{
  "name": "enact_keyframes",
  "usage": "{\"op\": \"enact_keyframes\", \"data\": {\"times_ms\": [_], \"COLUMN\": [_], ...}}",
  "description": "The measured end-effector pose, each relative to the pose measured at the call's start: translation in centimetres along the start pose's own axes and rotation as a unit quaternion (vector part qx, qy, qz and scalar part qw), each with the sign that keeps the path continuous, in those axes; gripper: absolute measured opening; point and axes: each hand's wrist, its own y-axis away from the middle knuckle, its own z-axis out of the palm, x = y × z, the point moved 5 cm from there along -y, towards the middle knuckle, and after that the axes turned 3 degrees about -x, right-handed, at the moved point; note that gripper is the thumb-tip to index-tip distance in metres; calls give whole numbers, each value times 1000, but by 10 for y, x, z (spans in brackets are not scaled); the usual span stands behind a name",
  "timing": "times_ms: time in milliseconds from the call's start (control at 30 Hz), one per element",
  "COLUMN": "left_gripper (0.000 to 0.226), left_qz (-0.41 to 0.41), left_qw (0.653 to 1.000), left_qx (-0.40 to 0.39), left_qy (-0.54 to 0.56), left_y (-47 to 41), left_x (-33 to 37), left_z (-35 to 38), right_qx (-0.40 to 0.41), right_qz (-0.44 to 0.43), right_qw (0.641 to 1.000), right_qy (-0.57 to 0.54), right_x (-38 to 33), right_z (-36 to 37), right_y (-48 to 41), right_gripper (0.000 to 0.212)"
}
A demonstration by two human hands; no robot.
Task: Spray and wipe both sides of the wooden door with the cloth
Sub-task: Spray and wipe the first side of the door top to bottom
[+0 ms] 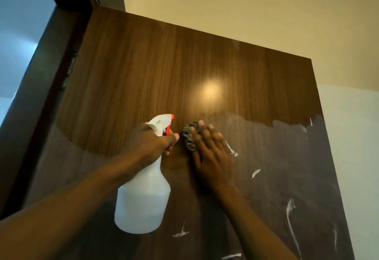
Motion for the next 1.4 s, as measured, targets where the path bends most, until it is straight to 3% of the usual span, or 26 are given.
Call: {"op": "enact_keyframes", "data": {"times_ms": [133, 200, 300, 400, 500, 667, 800, 933, 1033, 1133, 1267, 1400], "left_gripper": [22, 21, 12, 18, 15, 14, 20, 23, 46, 46, 19, 17], "left_qz": [8, 11, 14, 11, 9, 20, 22, 29, 38, 34, 26, 38], "left_qw": [1000, 1000, 1000, 1000, 1000, 1000, 1000, 1000, 998, 999, 999, 998], "left_qx": [-13, -18, -10, 3, 0, -22, -18, -5, 13, 0, -16, -4], "left_qy": [12, 11, 11, 8, 7, 8, 12, -2, -41, -19, 41, 50], "left_y": [-8, -13, -14, -11, -7, -6, -13, -13, -12, -11, -7, -6], "left_x": [6, 12, 17, 23, 26, 31, 40, 50, 57, 59, 63, 75], "left_z": [17, 26, 38, 54, 75, 100, 115, 137, 151, 168, 182, 185], "right_qx": [-14, -16, -12, -14, -19, 11, -9, -24, -36, -23, -11, -33], "right_qz": [153, 168, 94, -22, -37, 100, 192, 75, -42, -65, 44, 170], "right_qw": [988, 986, 995, 1000, 999, 995, 981, 997, 998, 997, 999, 984], "right_qy": [-3, -10, 3, -5, -8, 2, -29, -5, -17, -18, -18, -41], "right_x": [52, 51, 32, 20, 46, 123, 139, 123, 116, 139, 194, 208], "right_z": [-18, -20, -14, -6, -7, -27, -32, -29, -26, -27, -38, -48], "right_y": [-34, -58, -68, -34, 11, 22, -20, -23, 10, 47, 52, 2], "right_gripper": [58, 58, 56, 55, 55, 56, 57, 56, 55, 53, 56, 56]}}
